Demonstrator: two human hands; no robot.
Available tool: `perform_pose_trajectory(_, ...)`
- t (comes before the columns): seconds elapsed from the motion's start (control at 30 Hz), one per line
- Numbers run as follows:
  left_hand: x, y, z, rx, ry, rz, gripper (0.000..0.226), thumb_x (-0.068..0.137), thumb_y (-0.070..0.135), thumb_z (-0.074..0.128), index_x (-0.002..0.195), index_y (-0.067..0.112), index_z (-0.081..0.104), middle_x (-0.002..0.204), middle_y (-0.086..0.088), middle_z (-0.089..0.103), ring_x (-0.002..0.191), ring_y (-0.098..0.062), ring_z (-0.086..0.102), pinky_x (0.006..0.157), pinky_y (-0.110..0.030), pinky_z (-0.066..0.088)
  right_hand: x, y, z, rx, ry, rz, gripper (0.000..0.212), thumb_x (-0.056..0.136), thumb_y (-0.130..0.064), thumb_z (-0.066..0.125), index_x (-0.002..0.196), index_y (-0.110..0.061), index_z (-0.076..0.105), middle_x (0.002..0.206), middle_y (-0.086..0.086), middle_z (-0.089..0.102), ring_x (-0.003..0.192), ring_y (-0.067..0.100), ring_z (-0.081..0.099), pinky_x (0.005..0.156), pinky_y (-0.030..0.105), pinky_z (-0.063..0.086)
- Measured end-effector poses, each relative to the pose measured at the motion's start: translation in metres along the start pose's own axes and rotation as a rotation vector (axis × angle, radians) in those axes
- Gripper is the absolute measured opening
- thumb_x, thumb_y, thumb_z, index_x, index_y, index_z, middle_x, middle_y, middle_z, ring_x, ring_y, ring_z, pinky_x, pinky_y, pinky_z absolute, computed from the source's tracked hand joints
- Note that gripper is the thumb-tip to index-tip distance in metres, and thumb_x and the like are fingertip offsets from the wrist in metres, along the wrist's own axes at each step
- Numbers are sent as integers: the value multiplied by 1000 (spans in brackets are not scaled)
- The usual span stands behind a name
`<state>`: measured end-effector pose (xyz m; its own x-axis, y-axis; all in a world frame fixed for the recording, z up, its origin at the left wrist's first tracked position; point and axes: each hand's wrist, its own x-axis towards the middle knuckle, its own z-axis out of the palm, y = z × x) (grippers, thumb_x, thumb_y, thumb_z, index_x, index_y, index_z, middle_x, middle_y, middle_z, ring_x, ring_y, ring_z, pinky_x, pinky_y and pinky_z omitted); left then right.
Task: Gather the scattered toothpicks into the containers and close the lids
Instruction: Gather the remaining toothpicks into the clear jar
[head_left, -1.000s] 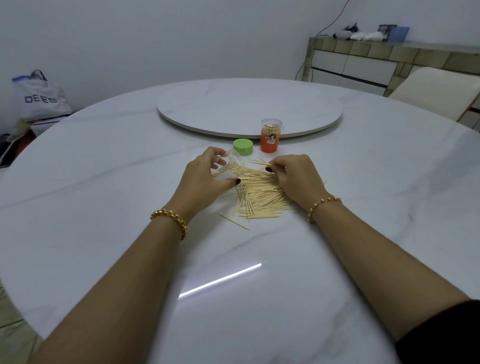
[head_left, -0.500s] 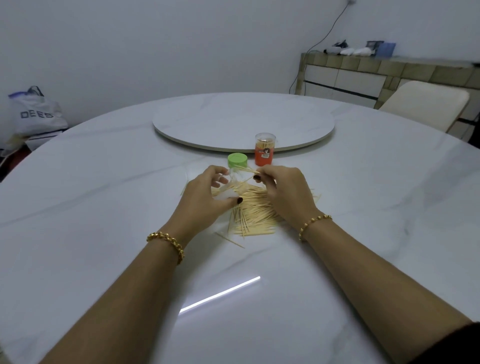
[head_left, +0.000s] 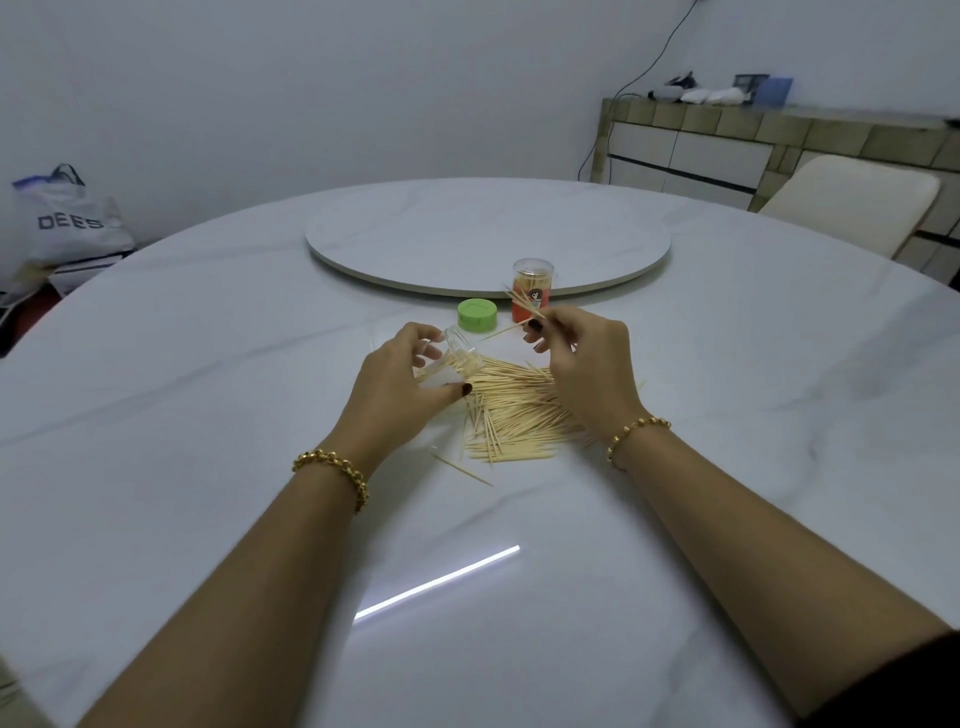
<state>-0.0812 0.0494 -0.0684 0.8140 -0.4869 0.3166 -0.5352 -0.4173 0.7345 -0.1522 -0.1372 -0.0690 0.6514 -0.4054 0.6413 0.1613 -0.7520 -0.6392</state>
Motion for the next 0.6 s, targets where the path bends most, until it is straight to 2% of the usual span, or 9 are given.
perform_pose_trajectory(0.07,1,-1,-1,3,7,-6,51,76,29,79,119,22,51,113,6,60,105,-12,54,81,-20,39,0,-1,0,14,3,4,19,92,-7,54,90,-9,72,74,-6,69,66,7,64,62,12,46)
perform_pose_trajectory(0.2,0,1,0,-13,3,-5,50,76,29,79,116,25,50,112,7,59,105,-11,54,76,-15,39,-2,-3,3,-125,-88,-74,18,93,-13,53,87,-14,70,74,-5,68,66,13,61,61,30,50)
perform_pose_trajectory(0.27,0,3,0,-6,6,5,52,76,29,79,119,23,51,112,6,60,104,-10,54,72,-8,37,-3,-4,4,-277,-139,-113,17,94,-16,52,89,-16,69,80,-2,68,72,17,59,61,31,45)
perform_pose_trajectory(0.4,0,4,0,-11,9,16,52,76,29,80,118,23,51,112,5,60,104,-10,55,71,-7,36,-2,-5,6,-506,-200,-181,17,97,-18,48,93,-17,64,86,1,62,80,21,53,59,29,34)
perform_pose_trajectory(0.5,0,4,0,-7,9,17,51,76,28,80,117,23,51,112,5,60,104,-10,55,71,-7,37,-2,-5,7,-584,-260,-188,15,97,-14,46,99,-16,60,91,3,58,85,22,51,60,30,34)
perform_pose_trajectory(0.6,-1,4,1,1,5,19,52,76,29,79,119,22,51,112,5,60,104,-11,55,70,-8,37,-3,-11,10,-625,-306,-203,19,93,-4,46,106,-13,57,99,6,57,90,24,51,67,31,36)
